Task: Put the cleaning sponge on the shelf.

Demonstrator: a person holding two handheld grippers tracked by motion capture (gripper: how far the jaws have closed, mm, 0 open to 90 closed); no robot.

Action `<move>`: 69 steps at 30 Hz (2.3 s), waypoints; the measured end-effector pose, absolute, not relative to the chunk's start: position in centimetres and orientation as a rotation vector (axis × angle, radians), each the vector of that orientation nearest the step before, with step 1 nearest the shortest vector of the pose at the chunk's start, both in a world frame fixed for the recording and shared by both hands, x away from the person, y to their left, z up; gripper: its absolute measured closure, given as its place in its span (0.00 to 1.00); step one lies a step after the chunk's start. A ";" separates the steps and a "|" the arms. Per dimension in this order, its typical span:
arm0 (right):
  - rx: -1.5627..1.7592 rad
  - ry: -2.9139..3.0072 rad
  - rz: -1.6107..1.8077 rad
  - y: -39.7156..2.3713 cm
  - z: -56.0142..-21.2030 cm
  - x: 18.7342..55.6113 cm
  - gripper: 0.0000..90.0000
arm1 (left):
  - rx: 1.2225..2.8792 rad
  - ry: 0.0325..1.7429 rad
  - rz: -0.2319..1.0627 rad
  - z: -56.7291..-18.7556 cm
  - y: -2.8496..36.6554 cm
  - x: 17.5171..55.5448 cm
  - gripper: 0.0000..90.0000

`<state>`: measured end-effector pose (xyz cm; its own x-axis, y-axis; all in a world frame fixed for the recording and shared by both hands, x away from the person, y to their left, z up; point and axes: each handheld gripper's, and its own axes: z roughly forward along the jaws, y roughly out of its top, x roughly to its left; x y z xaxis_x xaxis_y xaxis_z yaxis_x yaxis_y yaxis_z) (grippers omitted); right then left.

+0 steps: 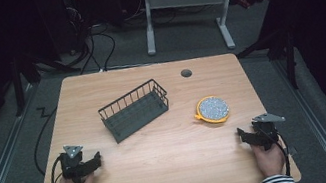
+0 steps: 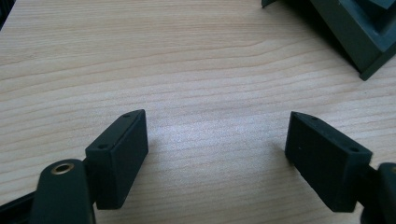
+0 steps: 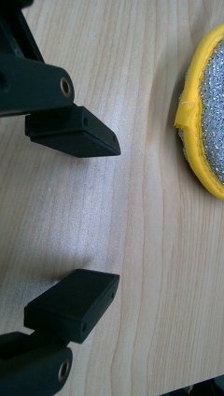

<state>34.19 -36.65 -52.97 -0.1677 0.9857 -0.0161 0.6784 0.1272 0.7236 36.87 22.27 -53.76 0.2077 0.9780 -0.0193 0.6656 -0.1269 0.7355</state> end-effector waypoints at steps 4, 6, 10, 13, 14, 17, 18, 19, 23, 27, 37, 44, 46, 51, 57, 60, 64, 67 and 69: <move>1.601 1.907 0.804 -36.6 -53.0 34.2 0.36 | 1.867 1.523 0.648 -53.8 22.3 36.9 0.24; 1.600 1.907 0.804 -36.6 -53.0 34.2 0.36 | 1.870 1.519 0.648 -53.7 22.3 36.9 0.26; 1.600 1.906 0.804 -36.6 -53.0 34.2 0.36 | 1.870 1.519 0.648 -53.7 22.3 36.9 0.27; 1.600 1.906 0.804 -36.6 -53.0 34.2 0.36 | 1.869 1.520 0.648 -53.7 22.3 36.9 0.27; 1.600 1.906 0.804 -36.6 -53.0 34.2 0.36 | 1.869 1.519 0.648 -53.7 22.3 36.9 0.27; 1.600 1.906 0.805 -36.6 -53.0 34.2 0.36 | 1.868 1.520 0.647 -53.7 22.3 36.9 0.27; 1.600 1.906 0.804 -36.6 -53.0 34.2 0.36 | 1.868 1.520 0.647 -53.7 22.3 36.9 0.27; 1.600 1.906 0.804 -36.6 -53.0 34.2 0.36 | 1.865 1.520 0.647 -53.7 22.3 36.9 0.27; 1.600 1.907 0.804 -36.6 -53.0 34.2 0.36 | 1.866 1.516 0.645 -53.7 22.3 36.9 0.26; 1.599 1.907 0.804 -36.6 -53.0 34.2 0.36 | 1.868 1.515 0.632 -53.6 22.5 36.8 0.27; 1.597 1.908 0.805 -36.6 -53.0 34.2 0.36 | 1.824 1.529 0.572 -53.3 23.2 36.7 0.26; 1.597 1.912 0.804 -36.6 -53.0 34.2 0.36 | 1.820 1.502 0.537 -52.2 23.1 36.5 0.33; 1.591 1.914 0.808 -36.6 -53.0 34.2 0.36 | 1.817 1.494 0.528 -51.8 23.0 36.5 0.34; 1.591 1.914 0.808 -36.6 -53.0 34.2 0.36 | 1.806 1.463 0.514 -50.7 22.6 36.4 0.35; 1.594 1.914 0.806 -36.6 -53.0 34.2 0.36 | 1.770 1.451 0.471 -48.8 22.6 36.8 0.35; 1.592 1.916 0.805 -36.6 -53.0 34.2 0.36 | 1.759 1.434 0.461 -47.5 22.4 37.3 0.35; 1.592 1.917 0.806 -36.6 -53.0 34.2 0.36 | 1.766 1.422 0.460 -46.2 22.0 38.2 0.37; 1.593 1.917 0.806 -36.6 -53.0 34.2 0.36 | 1.764 1.414 0.461 -45.5 21.7 38.8 0.37; 1.593 1.917 0.807 -36.6 -53.0 34.2 0.36 | 1.769 1.408 0.463 -45.0 21.4 39.3 0.37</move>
